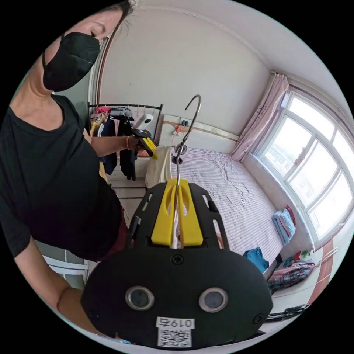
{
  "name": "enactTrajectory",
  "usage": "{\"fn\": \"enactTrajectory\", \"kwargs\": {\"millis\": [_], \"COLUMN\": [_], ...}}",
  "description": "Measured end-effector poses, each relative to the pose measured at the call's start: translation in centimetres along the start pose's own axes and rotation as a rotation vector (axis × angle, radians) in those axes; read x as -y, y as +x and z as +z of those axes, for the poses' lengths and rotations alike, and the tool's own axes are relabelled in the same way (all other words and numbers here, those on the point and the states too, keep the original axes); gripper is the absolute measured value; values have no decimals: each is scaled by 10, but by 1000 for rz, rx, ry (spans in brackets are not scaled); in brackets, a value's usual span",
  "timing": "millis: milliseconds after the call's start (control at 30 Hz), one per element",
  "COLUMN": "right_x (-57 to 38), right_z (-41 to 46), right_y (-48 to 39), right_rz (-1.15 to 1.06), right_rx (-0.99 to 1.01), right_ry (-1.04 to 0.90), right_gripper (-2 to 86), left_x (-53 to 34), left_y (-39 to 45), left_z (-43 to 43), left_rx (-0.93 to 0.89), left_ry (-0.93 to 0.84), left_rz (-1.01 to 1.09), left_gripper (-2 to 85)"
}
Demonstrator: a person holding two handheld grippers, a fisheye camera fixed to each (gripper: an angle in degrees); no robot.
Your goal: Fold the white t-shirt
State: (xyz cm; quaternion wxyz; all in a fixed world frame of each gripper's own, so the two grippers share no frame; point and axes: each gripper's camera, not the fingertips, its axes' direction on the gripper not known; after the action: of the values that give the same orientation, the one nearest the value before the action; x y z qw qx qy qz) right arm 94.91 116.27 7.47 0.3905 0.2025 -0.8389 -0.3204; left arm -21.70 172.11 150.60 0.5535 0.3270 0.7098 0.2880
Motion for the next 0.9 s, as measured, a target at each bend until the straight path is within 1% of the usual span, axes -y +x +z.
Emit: {"fn": "enactTrajectory", "kwargs": {"millis": [33,100,233,333,400,533,733,900], "right_x": [-1,-4,-3,6,19,44,106,157], "right_z": [-3,-11,-18,-17,-14,-11,4,47], "right_y": [10,46,91,126,160,224,349,473], "right_rz": [19,78,151,179,196,226,268,289], "right_rx": [-23,-110,-147,-200,-227,-192,-60,25], "right_ry": [-14,-75,-121,-178,-225,-257,-348,-414], "right_gripper": [-10,-10,-10,-10,-10,-10,-10,-10], "left_x": [31,77,183,250,287,369,486,580], "left_y": [-13,-26,-48,-67,-86,-150,-261,-359], "left_z": [9,20,46,61,68,80,88,102], "left_rx": [-44,-60,53,131,137,29,-177,-256], "left_ry": [-17,-67,-283,-392,-420,-429,-456,-524], "left_rz": [-20,-21,43,110,123,101,35,-8], "left_gripper": [34,28,22,20,20,17,15,14]}}
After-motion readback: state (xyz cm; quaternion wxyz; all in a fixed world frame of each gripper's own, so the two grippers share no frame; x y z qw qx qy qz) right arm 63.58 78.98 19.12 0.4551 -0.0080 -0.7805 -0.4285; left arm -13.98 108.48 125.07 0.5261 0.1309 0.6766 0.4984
